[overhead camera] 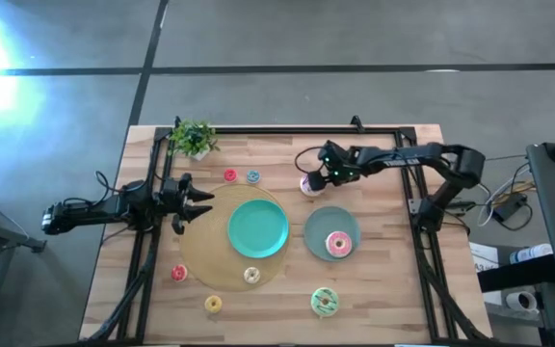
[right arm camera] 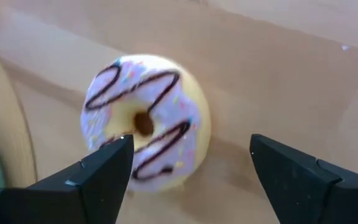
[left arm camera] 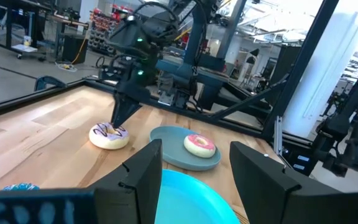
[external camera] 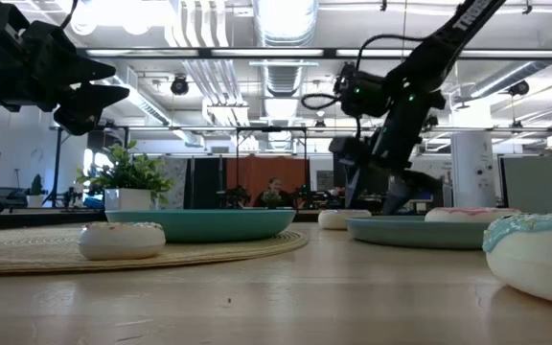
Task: Pick & Place donuts
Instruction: Put the large purple donut on the right plate
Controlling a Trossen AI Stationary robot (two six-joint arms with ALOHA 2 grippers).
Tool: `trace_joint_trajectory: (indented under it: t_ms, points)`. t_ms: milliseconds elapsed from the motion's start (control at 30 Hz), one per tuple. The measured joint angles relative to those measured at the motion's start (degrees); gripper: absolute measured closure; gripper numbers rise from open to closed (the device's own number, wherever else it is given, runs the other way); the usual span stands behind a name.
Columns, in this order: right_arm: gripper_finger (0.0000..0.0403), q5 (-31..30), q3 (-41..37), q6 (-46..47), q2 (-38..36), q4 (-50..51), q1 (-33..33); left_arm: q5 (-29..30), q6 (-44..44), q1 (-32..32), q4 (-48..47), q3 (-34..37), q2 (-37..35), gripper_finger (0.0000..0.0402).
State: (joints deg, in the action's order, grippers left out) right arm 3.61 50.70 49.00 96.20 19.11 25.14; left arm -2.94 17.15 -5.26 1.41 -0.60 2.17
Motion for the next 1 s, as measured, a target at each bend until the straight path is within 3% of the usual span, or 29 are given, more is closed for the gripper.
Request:
trace_joint_trajectory:
  t_ms: [167,300,533,700,767,867,1000]
  points:
    - [0.0106,0.83,3.8,-1.42,5.34,1.35,0.64,0.02,0.0,0.0,-0.02,0.0,0.03,0.0239]
    - [0.0146,0.32,7.65,-4.61,7.45,4.49,0.71,0.02,0.0,0.0,-0.04,-0.01,0.02,0.0239]
    - [0.0276,-1.17,12.46,-12.93,7.91,8.56,1.51,0.04,0.0,-0.02,-0.07,-0.02,0.04,0.0239]
    - [0.0377,2.45,16.11,-20.71,6.67,19.96,0.58,0.02,0.0,0.0,-0.07,0.0,0.07,0.0239]
    - [0.0384,3.19,16.7,-25.57,4.68,24.39,-0.88,0.02,0.0,0.0,-0.09,0.0,0.07,0.0239]
    - [0.0385,9.61,15.35,-31.52,0.21,29.07,-3.72,0.02,0.0,-0.01,-0.09,0.0,0.07,0.0239]
    - [0.0386,13.67,8.36,-30.33,-5.85,29.69,-7.4,0.02,0.0,-0.01,-0.09,-0.02,0.07,0.0239]
